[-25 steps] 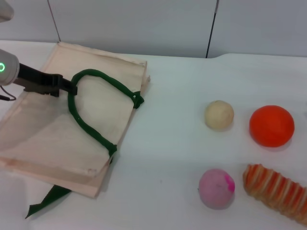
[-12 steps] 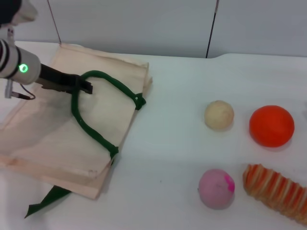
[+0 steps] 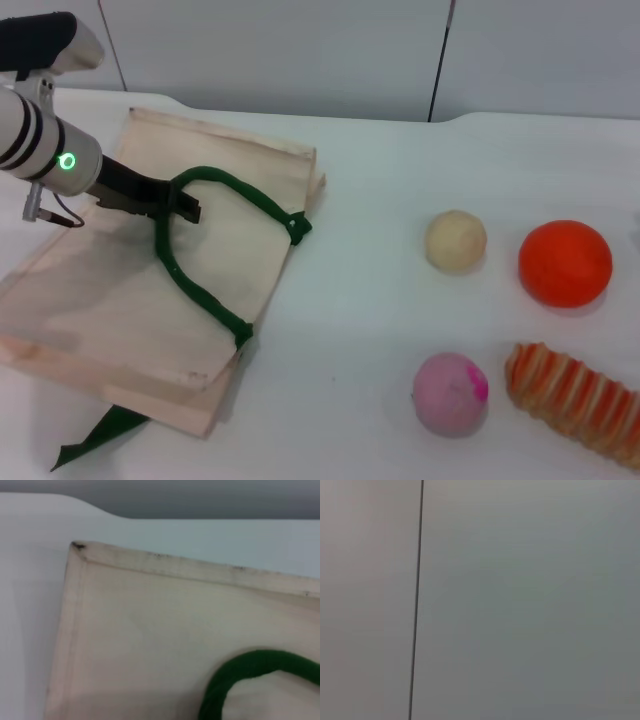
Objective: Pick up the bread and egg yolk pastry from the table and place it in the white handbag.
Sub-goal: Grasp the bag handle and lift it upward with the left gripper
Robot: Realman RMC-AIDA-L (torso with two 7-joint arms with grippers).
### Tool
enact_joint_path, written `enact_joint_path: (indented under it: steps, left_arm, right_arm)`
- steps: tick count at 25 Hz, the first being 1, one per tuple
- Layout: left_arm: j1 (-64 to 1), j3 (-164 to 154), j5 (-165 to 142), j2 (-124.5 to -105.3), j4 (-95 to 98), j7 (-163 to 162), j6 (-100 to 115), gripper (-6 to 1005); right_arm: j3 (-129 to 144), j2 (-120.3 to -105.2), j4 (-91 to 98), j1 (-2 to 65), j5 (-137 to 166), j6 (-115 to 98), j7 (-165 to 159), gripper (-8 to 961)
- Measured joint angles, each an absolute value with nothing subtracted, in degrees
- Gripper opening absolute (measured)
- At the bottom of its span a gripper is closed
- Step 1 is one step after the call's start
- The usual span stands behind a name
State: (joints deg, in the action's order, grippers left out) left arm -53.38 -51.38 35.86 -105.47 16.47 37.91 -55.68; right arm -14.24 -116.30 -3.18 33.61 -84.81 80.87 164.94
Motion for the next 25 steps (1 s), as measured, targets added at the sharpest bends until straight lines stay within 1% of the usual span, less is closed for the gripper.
enact_joint_path:
  steps: [6, 18, 22, 23, 24, 25]
  left_arm:
    - [-53.8, -51.4, 35.1, -105.55, 15.8, 37.7, -55.6, 611]
    - [-54.2, -51.5, 33.5, -106.12, 15.1, 37.7, -54.0, 370]
    - [-53.9, -51.3, 33.5, -106.94, 15.9, 38.9, -53.0, 294]
    - [-53.7, -51.2, 33.5, -107.11, 16.3, 39.1, -53.0, 209]
    - [-53.0, -50.6, 33.9, -107.68, 17.6, 40.0, -53.1, 124]
    - [-52.2, -50.2, 34.6, -108.22, 19.0, 40.6, -53.5, 120]
  right_arm:
    - [-14.2, -116.28, -3.3, 33.9, -84.8, 80.9, 164.9, 710]
    - [-14.1, -116.35, -3.3, 33.8, -84.7, 81.0, 164.9, 708]
    - [-14.2, -116.36, -3.2, 33.5, -84.7, 81.0, 164.9, 707]
    - [-14.2, -116.36, -3.1, 33.4, -84.7, 81.0, 164.9, 707]
    - [-14.2, -116.37, -3.0, 33.3, -84.7, 81.0, 164.9, 707]
    - [-14.2, -116.37, -3.0, 33.1, -84.7, 81.0, 164.9, 707]
